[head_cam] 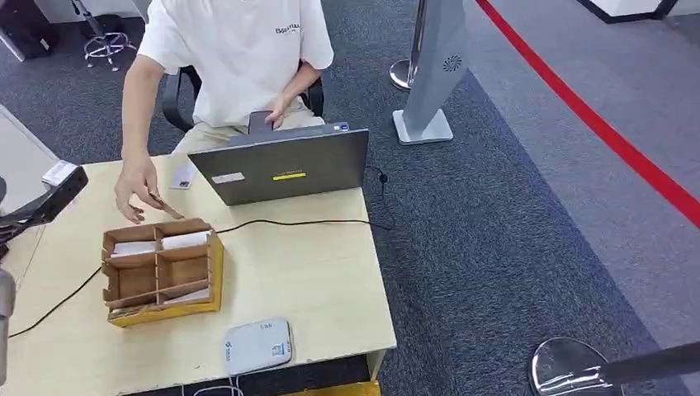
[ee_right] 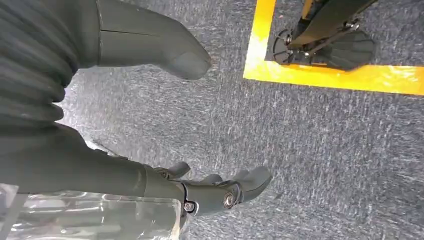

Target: Pass the card to the sensor for recognition and then transmit it.

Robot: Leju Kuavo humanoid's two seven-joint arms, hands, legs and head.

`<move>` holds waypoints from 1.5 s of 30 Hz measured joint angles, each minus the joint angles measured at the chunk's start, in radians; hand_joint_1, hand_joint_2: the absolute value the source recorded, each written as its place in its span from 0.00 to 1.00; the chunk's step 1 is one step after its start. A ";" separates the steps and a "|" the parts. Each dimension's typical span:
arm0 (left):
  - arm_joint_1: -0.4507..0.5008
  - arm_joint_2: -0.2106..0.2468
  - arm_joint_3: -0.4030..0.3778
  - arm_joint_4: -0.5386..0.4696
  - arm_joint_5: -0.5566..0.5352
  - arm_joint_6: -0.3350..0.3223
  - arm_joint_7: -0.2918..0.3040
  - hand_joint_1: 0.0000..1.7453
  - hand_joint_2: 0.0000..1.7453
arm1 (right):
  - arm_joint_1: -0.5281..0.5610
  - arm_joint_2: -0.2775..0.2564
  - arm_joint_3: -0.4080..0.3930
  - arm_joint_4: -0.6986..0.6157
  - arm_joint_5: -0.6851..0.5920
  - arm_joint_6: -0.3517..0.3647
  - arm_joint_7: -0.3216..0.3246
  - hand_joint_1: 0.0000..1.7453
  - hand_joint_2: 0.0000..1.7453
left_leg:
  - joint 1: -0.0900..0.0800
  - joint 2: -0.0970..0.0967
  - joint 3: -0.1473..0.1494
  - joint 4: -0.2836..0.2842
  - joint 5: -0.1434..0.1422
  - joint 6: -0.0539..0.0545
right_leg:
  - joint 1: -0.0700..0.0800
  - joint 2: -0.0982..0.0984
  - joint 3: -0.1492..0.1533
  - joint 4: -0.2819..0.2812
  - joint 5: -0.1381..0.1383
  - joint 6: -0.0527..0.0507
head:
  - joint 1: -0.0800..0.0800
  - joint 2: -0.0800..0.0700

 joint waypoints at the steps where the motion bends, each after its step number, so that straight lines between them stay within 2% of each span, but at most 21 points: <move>1: 0.004 0.003 0.009 0.000 0.000 0.001 -0.003 0.00 1.00 | 0.000 0.000 0.000 -0.001 0.000 0.000 0.000 0.00 1.00 | 0.000 0.000 0.000 0.000 0.000 0.000 | 0.000 0.000 0.000 0.000 0.000 0.000 | 0.000 0.000; 12: 0.018 0.016 0.033 0.000 0.000 0.000 -0.005 0.00 1.00 | 0.000 0.000 0.000 -0.005 0.000 0.000 0.000 0.00 1.00 | 0.000 0.000 0.000 0.000 0.000 0.000 | 0.000 0.000 0.000 0.000 0.000 0.000 | 0.000 0.000; 14: 0.027 0.026 0.040 0.000 0.000 -0.004 0.016 0.00 1.00 | 0.000 0.000 0.000 -0.008 0.000 0.001 0.002 0.00 1.00 | 0.000 0.000 0.000 0.000 0.000 0.000 | 0.000 0.000 0.001 0.000 0.000 0.000 | 0.000 0.000; 17: 0.061 0.032 0.089 -0.002 0.000 -0.003 0.001 0.00 1.00 | 0.000 0.000 -0.001 -0.010 0.000 0.002 0.010 0.00 1.00 | 0.000 0.001 0.000 0.000 0.000 0.000 | 0.000 0.001 0.001 0.000 0.000 0.000 | 0.000 0.000; 19: 0.104 0.040 0.159 -0.005 0.001 0.000 -0.020 0.00 1.00 | 0.003 0.000 -0.005 -0.015 0.001 0.005 0.019 0.00 1.00 | 0.000 0.003 0.001 -0.001 0.000 0.000 | 0.000 0.003 0.001 0.000 0.000 0.000 | 0.000 0.000; 22: 0.192 0.064 0.304 -0.005 0.018 0.007 -0.048 0.00 1.00 | 0.010 0.000 -0.012 -0.027 0.002 0.016 0.047 0.00 1.00 | 0.001 0.005 0.001 -0.002 -0.002 -0.002 | 0.000 0.006 0.000 0.001 -0.001 -0.001 | 0.000 0.000; 26: 0.336 0.089 0.558 0.013 0.056 0.004 -0.076 0.00 1.00 | 0.022 0.000 -0.023 -0.048 0.002 0.022 0.083 0.00 1.00 | 0.001 0.009 0.002 -0.002 -0.004 -0.003 | 0.001 0.010 -0.001 0.001 -0.002 -0.002 | -0.002 0.000; 29: 0.393 0.090 0.695 0.027 0.063 0.005 -0.100 0.00 1.00 | 0.026 0.000 -0.029 -0.060 0.002 0.032 0.091 0.00 1.00 | 0.002 0.005 0.000 -0.002 -0.003 -0.003 | 0.001 0.006 0.000 0.000 -0.003 -0.002 | -0.001 0.000; 32: 0.457 0.084 0.808 0.035 0.028 -0.048 -0.073 0.00 1.00 | 0.021 0.000 -0.031 -0.072 0.002 0.033 0.110 0.00 1.00 | 0.001 0.005 0.002 -0.002 -0.004 -0.002 | 0.001 0.004 0.003 0.000 -0.004 -0.002 | 0.003 0.000; 33: 0.476 0.078 0.860 0.047 0.019 -0.043 -0.095 0.00 1.00 | 0.022 0.000 -0.032 -0.077 0.002 0.035 0.112 0.00 1.00 | 0.001 0.006 0.003 -0.002 -0.005 -0.003 | 0.001 0.006 0.003 0.000 -0.004 -0.002 | 0.001 0.000; 35: 0.498 0.050 1.000 0.084 0.002 -0.018 -0.177 0.00 1.00 | 0.028 0.000 -0.041 -0.089 0.002 0.040 0.108 0.00 1.00 | 0.001 0.007 0.005 -0.002 -0.005 -0.003 | 0.001 0.007 0.003 0.000 -0.004 -0.002 | 0.001 0.000; 37: 0.501 0.000 1.115 0.111 0.001 -0.012 -0.200 0.00 1.00 | 0.030 0.004 -0.046 -0.101 0.002 0.049 0.106 0.00 1.00 | 0.000 0.005 0.004 -0.002 -0.005 -0.003 | 0.000 0.005 0.003 -0.001 -0.005 -0.001 | 0.001 0.000; 43: 0.488 -0.170 1.374 0.155 0.020 -0.044 -0.130 0.00 1.00 | 0.031 0.016 -0.050 -0.128 0.002 0.052 0.126 0.00 1.00 | 0.000 0.002 0.005 -0.002 -0.006 -0.001 | -0.001 0.001 0.006 -0.002 -0.006 0.000 | 0.002 0.000; 45: 0.483 -0.214 1.428 0.163 0.129 -0.081 -0.066 0.00 1.00 | 0.032 0.020 -0.050 -0.134 0.002 0.052 0.145 0.00 1.00 | -0.001 0.001 0.006 -0.002 -0.006 -0.001 | -0.001 0.001 0.007 -0.002 -0.006 0.000 | 0.004 0.000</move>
